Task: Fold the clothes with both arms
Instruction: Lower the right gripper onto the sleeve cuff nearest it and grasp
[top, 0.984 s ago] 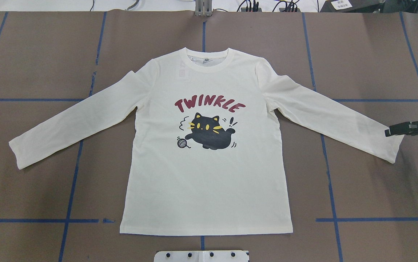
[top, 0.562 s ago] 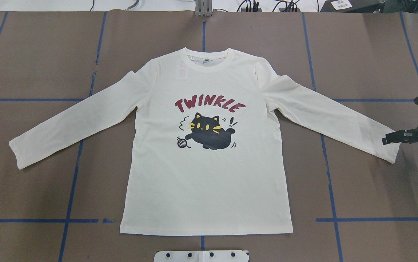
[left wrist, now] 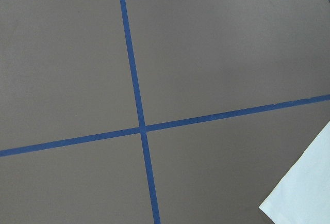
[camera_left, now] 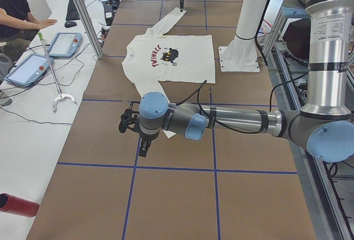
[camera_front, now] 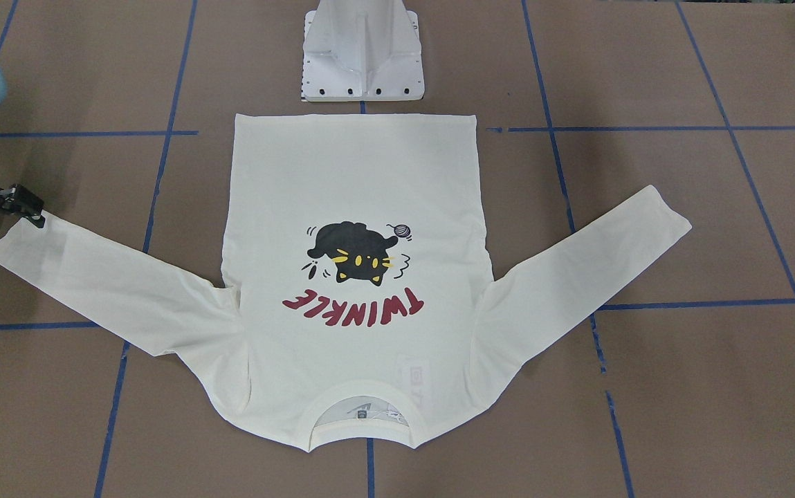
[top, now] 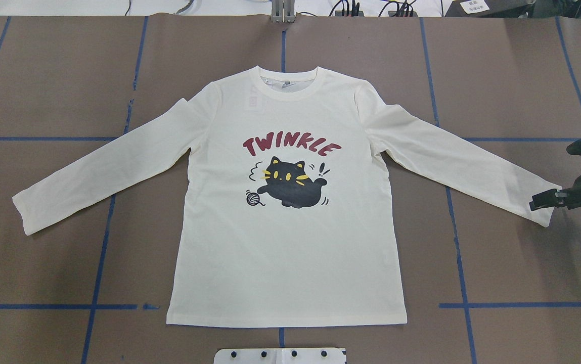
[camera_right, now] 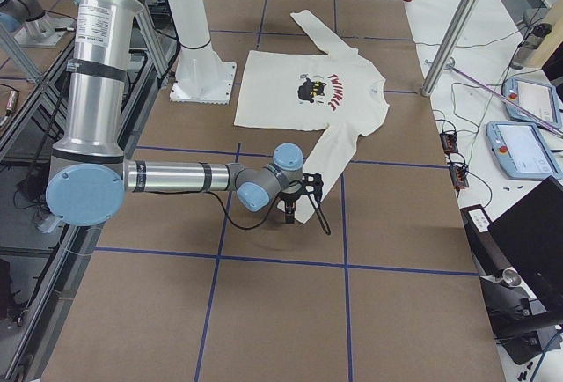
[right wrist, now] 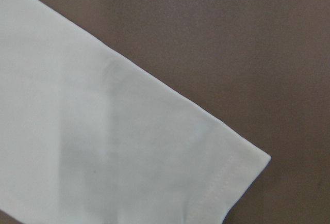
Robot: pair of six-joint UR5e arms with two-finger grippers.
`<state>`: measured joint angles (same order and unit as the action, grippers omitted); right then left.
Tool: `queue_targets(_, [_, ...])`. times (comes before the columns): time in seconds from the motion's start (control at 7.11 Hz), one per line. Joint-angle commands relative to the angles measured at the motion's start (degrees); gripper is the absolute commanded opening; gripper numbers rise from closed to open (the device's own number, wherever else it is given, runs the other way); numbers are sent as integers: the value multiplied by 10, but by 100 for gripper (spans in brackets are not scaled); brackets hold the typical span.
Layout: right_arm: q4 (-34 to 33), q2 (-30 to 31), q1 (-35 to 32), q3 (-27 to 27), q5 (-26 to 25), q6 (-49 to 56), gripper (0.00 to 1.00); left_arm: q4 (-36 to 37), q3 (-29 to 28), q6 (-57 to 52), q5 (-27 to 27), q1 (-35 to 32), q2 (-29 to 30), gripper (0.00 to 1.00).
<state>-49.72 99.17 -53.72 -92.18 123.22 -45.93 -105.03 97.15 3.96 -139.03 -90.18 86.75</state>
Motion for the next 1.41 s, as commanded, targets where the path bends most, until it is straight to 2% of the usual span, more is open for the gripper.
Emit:
queue_targets(0.0, [0, -2, 2, 12, 3, 5, 100, 0, 0, 0, -8, 0, 0, 100])
queue_targets(0.42, [0, 1, 0, 13, 5, 6, 99, 0, -1, 0, -12, 0, 0, 100])
queue_targets(0.84, [0, 1, -2, 12, 8, 6, 43, 0, -3, 0, -12, 0, 0, 100])
queue_targets(1.12, [0, 0, -9, 10, 10, 7, 15, 0, -6, 0, -12, 0, 0, 100])
queue_targets(1.27, [-1, -1, -16, 7, 14, 7, 10, 0, -6, 0, -12, 0, 0, 100])
